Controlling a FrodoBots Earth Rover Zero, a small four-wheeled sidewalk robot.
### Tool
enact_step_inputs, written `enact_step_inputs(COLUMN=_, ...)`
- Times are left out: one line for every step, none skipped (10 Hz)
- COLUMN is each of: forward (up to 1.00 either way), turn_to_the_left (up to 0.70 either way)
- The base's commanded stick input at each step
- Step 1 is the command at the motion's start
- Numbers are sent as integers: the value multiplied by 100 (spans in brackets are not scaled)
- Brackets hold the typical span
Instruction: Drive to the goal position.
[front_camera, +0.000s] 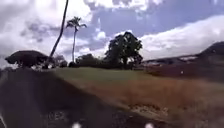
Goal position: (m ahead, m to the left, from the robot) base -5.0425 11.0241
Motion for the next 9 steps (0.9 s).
enact_step_inputs(forward=0, turn_to_the_left=-70)
enact_step_inputs(forward=0, turn_to_the_left=-70)
enact_step_inputs(forward=0, turn_to_the_left=-70)
enact_step_inputs(forward=0, turn_to_the_left=-70)
enact_step_inputs(forward=0, turn_to_the_left=-70)
enact_step_inputs(forward=0, turn_to_the_left=-70)
enact_step_inputs(forward=0, turn_to_the_left=-70)
enact_step_inputs(forward=0, turn_to_the_left=-70)
enact_step_inputs(forward=0, turn_to_the_left=-70)
